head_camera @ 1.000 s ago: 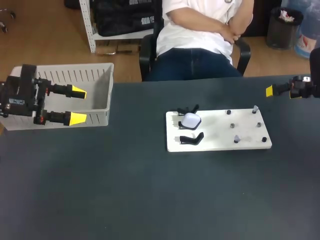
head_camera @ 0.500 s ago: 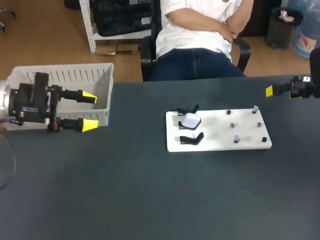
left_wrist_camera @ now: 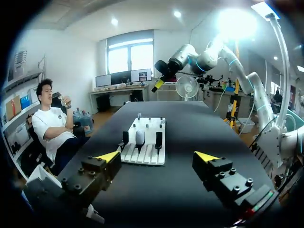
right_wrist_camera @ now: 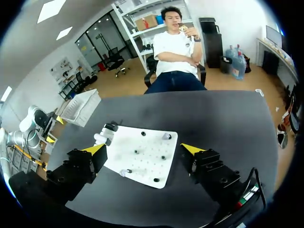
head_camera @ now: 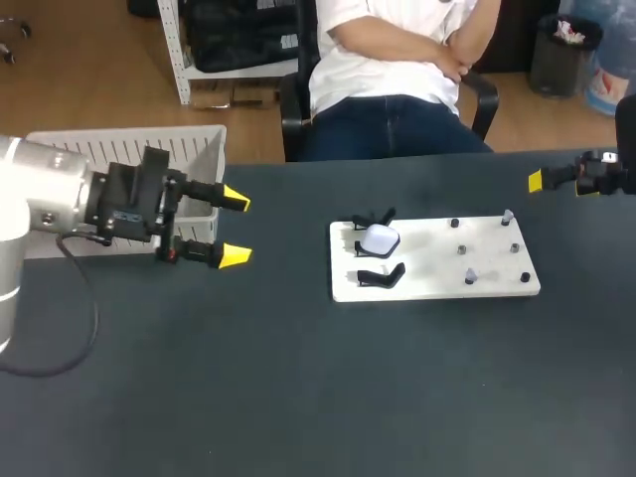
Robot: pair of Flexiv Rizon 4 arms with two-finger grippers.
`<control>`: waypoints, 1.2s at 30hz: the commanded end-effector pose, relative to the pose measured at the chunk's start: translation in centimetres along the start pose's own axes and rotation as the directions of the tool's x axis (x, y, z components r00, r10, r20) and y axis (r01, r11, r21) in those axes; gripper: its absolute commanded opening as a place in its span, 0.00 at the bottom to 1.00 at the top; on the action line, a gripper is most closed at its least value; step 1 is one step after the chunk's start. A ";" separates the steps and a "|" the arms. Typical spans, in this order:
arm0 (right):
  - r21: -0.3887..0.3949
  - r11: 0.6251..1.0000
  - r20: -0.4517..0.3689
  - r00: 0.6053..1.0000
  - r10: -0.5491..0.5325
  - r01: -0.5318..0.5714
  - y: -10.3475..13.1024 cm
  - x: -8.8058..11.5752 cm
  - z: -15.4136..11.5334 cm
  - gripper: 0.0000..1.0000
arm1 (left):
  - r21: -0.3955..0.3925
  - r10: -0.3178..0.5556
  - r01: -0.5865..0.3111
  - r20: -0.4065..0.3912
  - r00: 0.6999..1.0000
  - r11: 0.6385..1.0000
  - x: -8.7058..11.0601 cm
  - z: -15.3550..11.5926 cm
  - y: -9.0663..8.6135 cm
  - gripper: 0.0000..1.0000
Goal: Pick up each earbud case from the left stands, insert the matching earbuds, close the lid, and place the case in the box.
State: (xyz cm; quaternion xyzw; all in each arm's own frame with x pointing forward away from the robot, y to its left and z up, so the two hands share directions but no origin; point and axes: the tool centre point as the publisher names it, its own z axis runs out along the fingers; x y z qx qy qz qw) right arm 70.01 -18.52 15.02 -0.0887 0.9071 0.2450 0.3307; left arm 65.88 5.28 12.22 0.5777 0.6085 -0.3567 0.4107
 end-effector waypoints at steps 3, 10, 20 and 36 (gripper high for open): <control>0.000 1.000 -0.001 1.000 -0.001 0.001 0.0 0.0 0.0 1.00 | 0.041 0.016 -0.014 -0.050 0.999 0.999 0.3 3.4 0.9 1.00; 0.000 1.000 -0.001 1.000 -0.001 0.001 0.0 0.0 0.0 1.00 | 0.064 0.015 -0.011 -0.063 0.998 0.998 0.7 5.7 0.6 1.00; 0.000 1.000 -0.001 1.000 -0.001 0.001 0.0 0.0 0.0 1.00 | 0.066 0.015 -0.011 -0.068 0.998 0.998 0.7 6.0 0.6 1.00; 0.000 1.000 -0.001 1.000 -0.001 0.001 0.0 0.0 0.0 1.00 | 0.059 -0.018 0.020 -0.033 0.999 0.998 2.0 9.6 3.7 1.00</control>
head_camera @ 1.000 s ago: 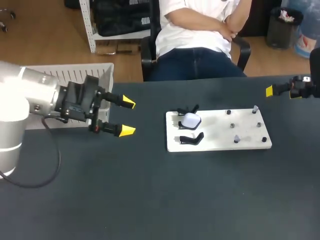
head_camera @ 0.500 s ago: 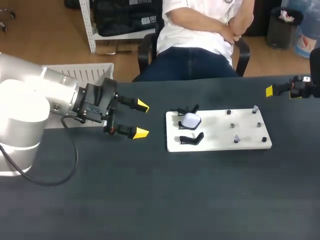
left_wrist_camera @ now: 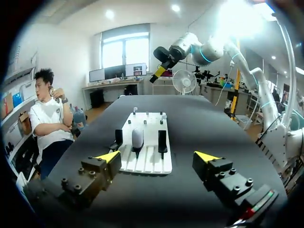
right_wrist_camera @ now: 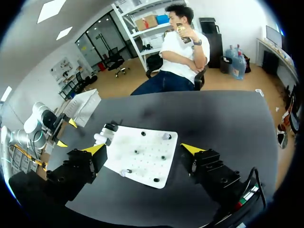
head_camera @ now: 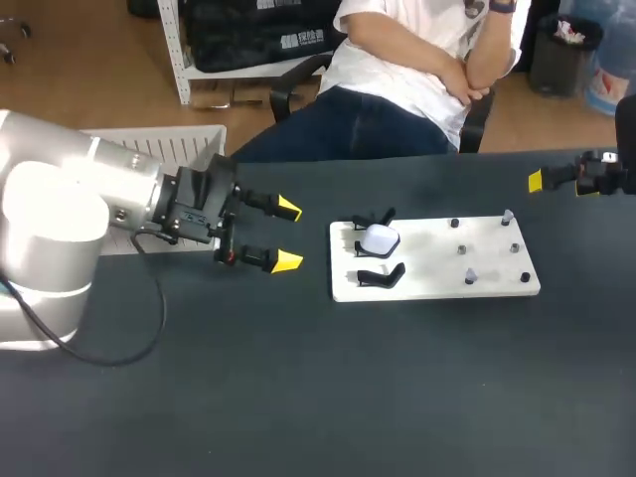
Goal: Pick up each earbud case from the left stands, insert the matching earbuds, close the lid, and place the case in the box.
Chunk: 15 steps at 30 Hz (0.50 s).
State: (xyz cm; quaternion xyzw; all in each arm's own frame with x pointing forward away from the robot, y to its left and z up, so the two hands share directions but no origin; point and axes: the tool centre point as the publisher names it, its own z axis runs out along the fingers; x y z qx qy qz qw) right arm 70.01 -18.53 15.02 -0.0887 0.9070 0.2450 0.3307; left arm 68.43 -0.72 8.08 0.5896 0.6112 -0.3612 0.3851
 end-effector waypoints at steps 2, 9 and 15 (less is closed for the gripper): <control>0.000 1.000 -0.001 1.000 -0.001 0.001 0.0 0.0 0.0 1.00 | 0.017 -0.010 0.010 0.000 1.000 1.000 0.5 2.6 2.0 1.00; 0.000 1.000 -0.001 1.000 -0.001 0.001 0.0 0.0 0.0 1.00 | 0.007 -0.041 0.041 -0.046 0.998 0.999 0.5 4.6 2.0 1.00; 0.000 1.000 -0.001 1.000 -0.001 0.001 0.0 0.0 0.0 1.00 | -0.002 -0.066 0.066 -0.064 0.996 0.998 1.0 6.5 1.7 1.00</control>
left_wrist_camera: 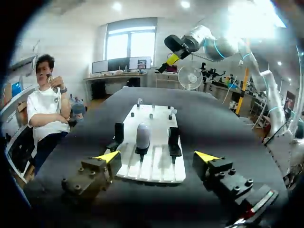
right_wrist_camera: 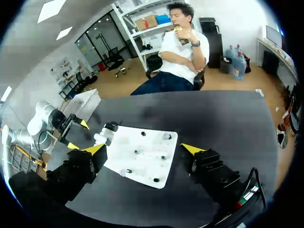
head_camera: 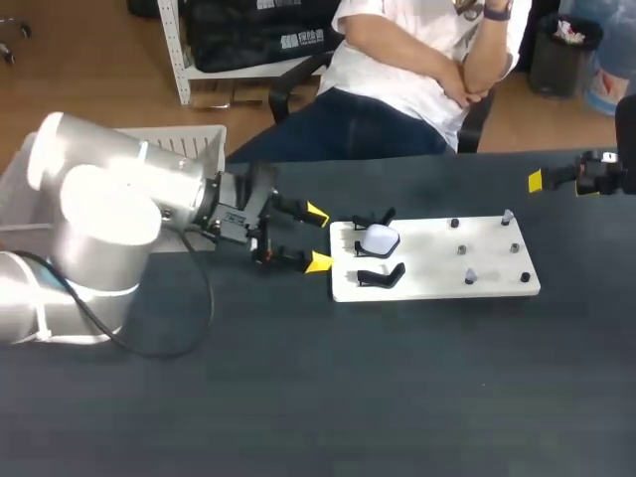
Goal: Pick up each earbud case from the left stands, insert the matching earbuds, close the lid, and place the case in the box.
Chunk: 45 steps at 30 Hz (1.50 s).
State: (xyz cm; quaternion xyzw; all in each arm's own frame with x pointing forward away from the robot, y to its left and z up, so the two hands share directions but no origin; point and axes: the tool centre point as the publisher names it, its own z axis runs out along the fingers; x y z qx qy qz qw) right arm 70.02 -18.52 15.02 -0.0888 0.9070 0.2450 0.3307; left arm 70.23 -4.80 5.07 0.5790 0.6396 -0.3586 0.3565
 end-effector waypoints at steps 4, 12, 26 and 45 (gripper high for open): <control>0.000 1.000 -0.001 1.000 -0.001 0.001 0.0 0.0 0.0 1.00 | 0.008 0.001 -0.001 -0.010 1.000 1.000 0.1 2.0 0.1 1.00; 0.000 1.000 -0.001 1.000 -0.001 0.001 0.0 0.0 0.0 1.00 | 0.003 0.013 -0.013 -0.007 1.000 1.000 -0.3 2.5 0.2 1.00; 0.000 1.000 -0.001 1.000 -0.001 0.001 0.0 0.0 0.0 1.00 | -0.002 0.000 0.000 -0.017 1.000 1.000 -0.8 4.7 1.2 1.00; 0.000 1.000 -0.001 1.000 -0.001 0.001 0.0 0.0 0.0 1.00 | 0.014 -0.025 0.025 -0.026 0.999 1.000 -0.6 7.0 1.9 1.00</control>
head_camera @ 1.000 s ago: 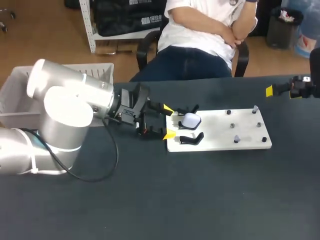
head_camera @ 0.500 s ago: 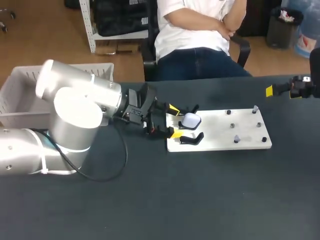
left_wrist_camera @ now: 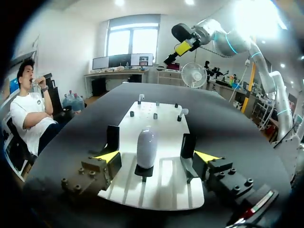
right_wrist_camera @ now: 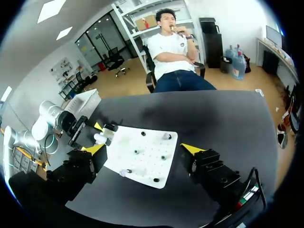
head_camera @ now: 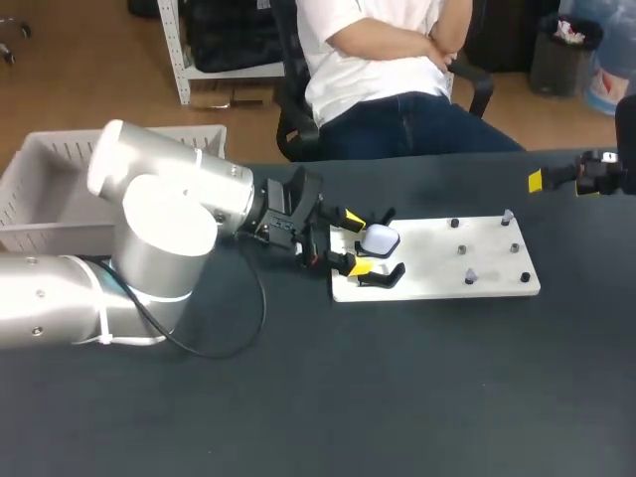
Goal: Pick up each earbud case from the left stands, insert the matching earbuds, close the lid, and place the case in the box.
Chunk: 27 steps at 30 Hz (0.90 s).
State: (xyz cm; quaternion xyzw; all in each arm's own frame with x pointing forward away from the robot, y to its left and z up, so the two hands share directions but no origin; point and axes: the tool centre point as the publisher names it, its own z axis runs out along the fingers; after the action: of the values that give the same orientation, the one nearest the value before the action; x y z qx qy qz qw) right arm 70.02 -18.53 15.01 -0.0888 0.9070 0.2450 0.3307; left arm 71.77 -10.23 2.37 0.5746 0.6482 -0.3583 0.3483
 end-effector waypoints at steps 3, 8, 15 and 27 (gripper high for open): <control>0.000 1.000 -0.001 1.000 -0.001 0.001 0.0 0.0 0.0 1.00 | 0.019 -0.003 0.003 -0.012 1.000 1.000 -0.4 1.1 0.7 1.00; 0.000 1.000 -0.001 1.000 -0.001 0.001 0.0 0.0 0.0 1.00 | 0.023 -0.005 0.005 -0.012 1.000 1.000 -0.5 1.4 1.0 0.91; 0.000 1.000 -0.001 1.000 -0.001 0.001 0.0 0.0 0.0 1.00 | 0.030 -0.010 0.011 -0.007 1.000 0.999 -0.8 2.0 1.0 0.85; 0.000 1.000 -0.001 1.000 -0.001 0.001 0.0 0.0 0.0 1.00 | 0.025 -0.022 0.023 -0.017 1.000 0.999 -0.4 2.6 1.5 0.68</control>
State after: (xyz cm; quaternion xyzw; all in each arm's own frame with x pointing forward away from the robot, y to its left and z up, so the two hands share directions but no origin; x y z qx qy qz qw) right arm 70.02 -18.53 15.01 -0.0888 0.9070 0.2450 0.3307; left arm 73.01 -12.24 1.45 0.5730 0.6517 -0.3655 0.3366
